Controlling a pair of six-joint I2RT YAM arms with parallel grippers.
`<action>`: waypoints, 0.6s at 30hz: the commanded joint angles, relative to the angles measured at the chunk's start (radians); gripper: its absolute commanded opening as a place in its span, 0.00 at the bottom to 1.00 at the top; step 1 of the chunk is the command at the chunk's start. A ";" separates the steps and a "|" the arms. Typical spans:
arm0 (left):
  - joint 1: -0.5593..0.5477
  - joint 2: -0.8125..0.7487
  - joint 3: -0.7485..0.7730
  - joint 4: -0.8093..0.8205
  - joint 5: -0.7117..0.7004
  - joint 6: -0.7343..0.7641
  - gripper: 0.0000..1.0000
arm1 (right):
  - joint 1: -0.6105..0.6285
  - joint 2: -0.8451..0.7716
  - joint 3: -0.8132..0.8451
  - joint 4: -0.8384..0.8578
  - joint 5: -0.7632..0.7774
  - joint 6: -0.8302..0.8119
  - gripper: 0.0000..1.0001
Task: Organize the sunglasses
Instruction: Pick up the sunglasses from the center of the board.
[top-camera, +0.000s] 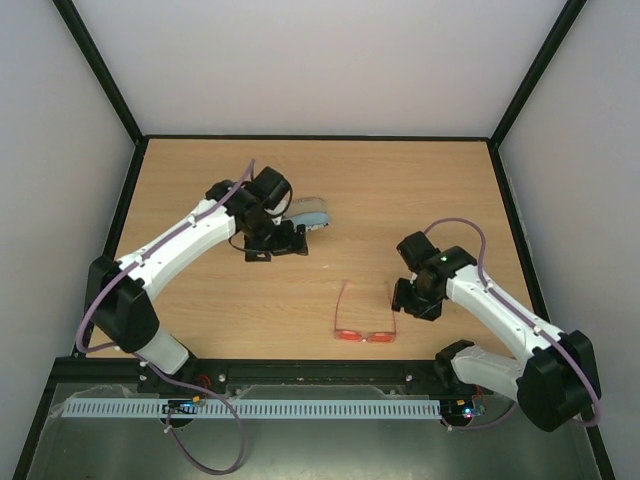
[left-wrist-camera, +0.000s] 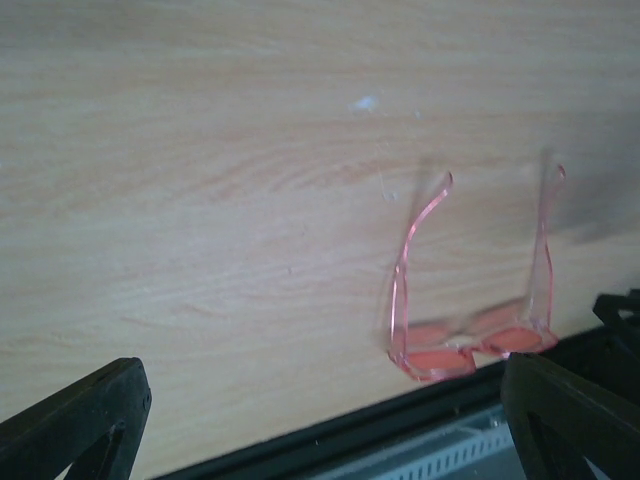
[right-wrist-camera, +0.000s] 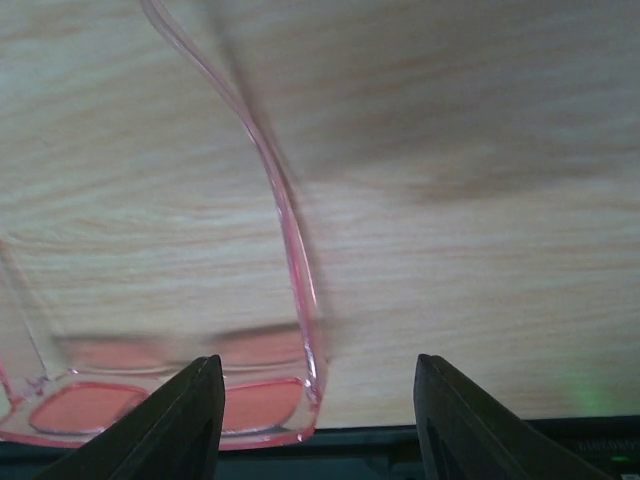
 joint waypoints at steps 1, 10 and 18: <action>-0.034 -0.086 -0.033 -0.054 0.023 -0.035 0.99 | 0.002 -0.052 -0.063 -0.078 -0.055 0.015 0.54; -0.048 -0.146 -0.155 -0.037 0.052 -0.052 0.99 | 0.017 0.053 -0.103 0.058 -0.086 0.011 0.54; -0.053 -0.157 -0.202 0.004 0.057 -0.076 0.99 | 0.068 0.145 -0.123 0.120 -0.062 0.026 0.46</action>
